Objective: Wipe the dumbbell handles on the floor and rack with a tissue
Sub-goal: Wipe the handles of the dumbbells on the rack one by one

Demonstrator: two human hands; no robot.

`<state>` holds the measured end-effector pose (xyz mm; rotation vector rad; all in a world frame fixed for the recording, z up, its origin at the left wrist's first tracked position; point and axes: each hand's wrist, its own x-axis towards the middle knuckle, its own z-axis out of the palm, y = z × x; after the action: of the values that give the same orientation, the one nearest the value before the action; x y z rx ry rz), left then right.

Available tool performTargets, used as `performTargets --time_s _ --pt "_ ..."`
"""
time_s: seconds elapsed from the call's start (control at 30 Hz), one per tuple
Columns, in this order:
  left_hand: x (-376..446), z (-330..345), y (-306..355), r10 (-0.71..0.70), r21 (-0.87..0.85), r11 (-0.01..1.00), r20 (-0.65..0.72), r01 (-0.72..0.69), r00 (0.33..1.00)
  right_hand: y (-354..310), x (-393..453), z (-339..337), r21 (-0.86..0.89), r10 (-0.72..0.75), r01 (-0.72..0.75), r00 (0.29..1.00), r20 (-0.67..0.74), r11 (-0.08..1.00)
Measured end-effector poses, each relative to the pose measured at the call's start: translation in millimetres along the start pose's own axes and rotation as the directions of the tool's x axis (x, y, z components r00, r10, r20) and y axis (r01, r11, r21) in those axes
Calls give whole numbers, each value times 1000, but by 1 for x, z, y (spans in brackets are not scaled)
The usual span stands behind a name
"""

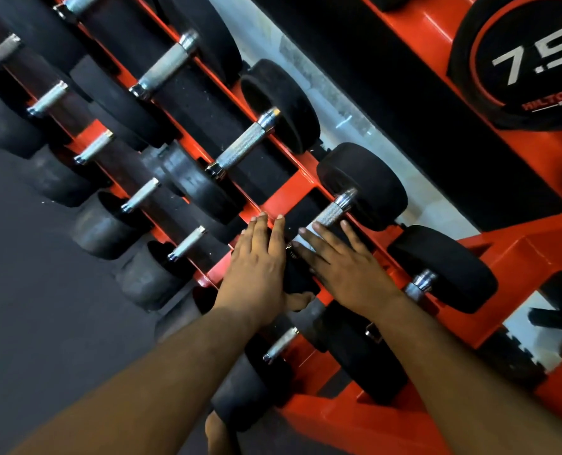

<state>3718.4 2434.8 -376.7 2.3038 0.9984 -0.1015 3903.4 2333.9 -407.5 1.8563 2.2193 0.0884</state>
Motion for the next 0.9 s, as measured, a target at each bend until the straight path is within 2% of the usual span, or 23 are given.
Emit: performTargets --time_s 0.23,0.37,0.53,0.67,0.77,0.9 --pt "0 -3 0 9 3 1000 11 -9 1000 -11 27 5 144 123 -116 992 -42 983" --pt "-1 -3 1 11 -1 1000 3 -11 1000 -7 8 6 84 81 -77 996 -39 993" --pt "0 0 -1 12 10 1000 -9 -12 1000 -8 37 1 151 127 -128 992 17 980" --pt "0 0 0 11 17 1000 -15 -11 1000 -9 7 5 86 123 -120 992 -35 989" --pt "-1 2 1 3 22 1000 -28 -2 1000 -3 9 0 40 209 -209 978 1 977" --pt "-1 1 1 9 19 1000 -33 -9 999 -8 29 -8 39 396 -401 913 100 915"
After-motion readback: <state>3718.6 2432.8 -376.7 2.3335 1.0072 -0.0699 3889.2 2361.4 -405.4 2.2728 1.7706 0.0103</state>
